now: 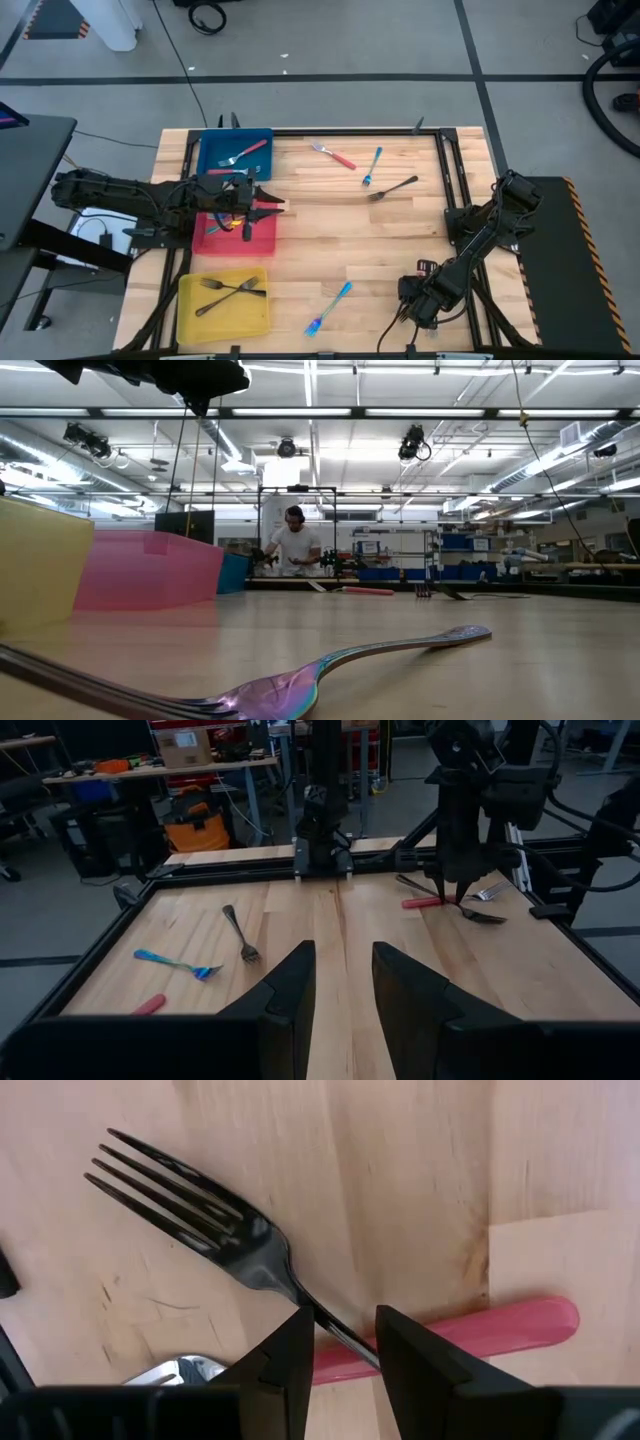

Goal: Sort silverware by color (type)
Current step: Put the black fork into the yellow bin

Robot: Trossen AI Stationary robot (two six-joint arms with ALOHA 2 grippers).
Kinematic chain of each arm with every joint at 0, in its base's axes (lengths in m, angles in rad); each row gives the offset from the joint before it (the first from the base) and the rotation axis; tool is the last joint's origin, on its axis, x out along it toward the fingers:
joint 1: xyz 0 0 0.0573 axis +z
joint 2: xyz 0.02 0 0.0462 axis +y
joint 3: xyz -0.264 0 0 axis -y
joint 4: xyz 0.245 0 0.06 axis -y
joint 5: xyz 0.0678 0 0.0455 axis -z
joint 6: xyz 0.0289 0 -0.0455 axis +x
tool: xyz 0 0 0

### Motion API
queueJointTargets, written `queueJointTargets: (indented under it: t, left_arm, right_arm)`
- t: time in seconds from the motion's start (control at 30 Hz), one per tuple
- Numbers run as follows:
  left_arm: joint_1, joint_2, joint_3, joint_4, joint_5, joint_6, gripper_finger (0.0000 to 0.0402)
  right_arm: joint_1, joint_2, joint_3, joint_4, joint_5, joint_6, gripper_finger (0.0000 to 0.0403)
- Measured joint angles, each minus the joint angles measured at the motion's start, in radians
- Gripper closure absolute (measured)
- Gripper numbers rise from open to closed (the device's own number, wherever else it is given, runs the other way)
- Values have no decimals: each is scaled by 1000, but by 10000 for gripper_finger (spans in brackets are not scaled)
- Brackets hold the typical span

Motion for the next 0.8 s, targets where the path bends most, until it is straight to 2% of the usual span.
queueJointTargets:
  t: [0.8]
  left_arm:
    - [0, 0, 0, 0, 0, 1, 299]
  right_arm:
    - [8, 0, 24, -43, -44, -147, 285]
